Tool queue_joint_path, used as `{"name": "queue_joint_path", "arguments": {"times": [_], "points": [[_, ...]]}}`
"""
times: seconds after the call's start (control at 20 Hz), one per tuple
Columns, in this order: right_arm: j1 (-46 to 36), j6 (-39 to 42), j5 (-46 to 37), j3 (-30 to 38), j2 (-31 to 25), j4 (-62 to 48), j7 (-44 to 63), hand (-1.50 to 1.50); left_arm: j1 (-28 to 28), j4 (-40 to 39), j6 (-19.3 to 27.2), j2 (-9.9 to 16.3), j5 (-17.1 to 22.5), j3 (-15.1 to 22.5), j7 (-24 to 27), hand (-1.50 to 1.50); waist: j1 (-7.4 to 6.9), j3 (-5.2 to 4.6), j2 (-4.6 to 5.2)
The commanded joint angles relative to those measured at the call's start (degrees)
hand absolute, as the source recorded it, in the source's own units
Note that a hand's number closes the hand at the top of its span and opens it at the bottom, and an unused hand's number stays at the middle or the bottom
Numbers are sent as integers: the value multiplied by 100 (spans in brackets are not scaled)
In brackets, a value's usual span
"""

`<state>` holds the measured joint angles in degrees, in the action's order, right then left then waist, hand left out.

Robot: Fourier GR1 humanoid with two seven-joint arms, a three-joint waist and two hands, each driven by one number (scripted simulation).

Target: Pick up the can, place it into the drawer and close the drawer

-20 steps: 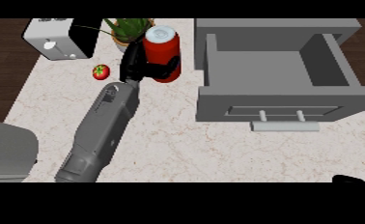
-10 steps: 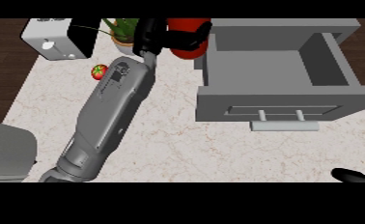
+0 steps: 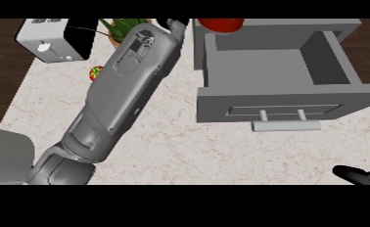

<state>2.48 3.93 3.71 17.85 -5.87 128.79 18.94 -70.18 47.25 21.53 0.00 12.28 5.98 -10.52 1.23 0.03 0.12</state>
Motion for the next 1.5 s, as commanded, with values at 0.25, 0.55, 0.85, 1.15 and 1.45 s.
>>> {"name": "queue_joint_path", "arguments": {"times": [0.25, 0.55, 0.85, 1.15, 1.45], "points": [[7, 51, 189, 124, -110, 186, 163, -150, -1334, -1291, 164, 0, 276, 12, -154, 150, 110, 3, 29], [-277, -91, -3, -43, -100, 132, 265, -150, -1711, -1854, 377, 0, 645, 515, -10, 150, 148, 5, 41], [-529, -4, 140, -20, -281, 1, 353, -150, -2008, -2515, 765, 0, 885, 806, 351, 150, 353, 12, 107], [-415, -5, 23, -294, -119, 136, 379, -150, -2122, -2753, 1382, 0, 1206, 1077, 395, -150, 477, 16, 116], [-706, 163, -67, -17, -619, -37, 300, -150, -2390, -3006, 1458, 0, 1363, 1003, 564, -150, 465, 14, 139]]}}
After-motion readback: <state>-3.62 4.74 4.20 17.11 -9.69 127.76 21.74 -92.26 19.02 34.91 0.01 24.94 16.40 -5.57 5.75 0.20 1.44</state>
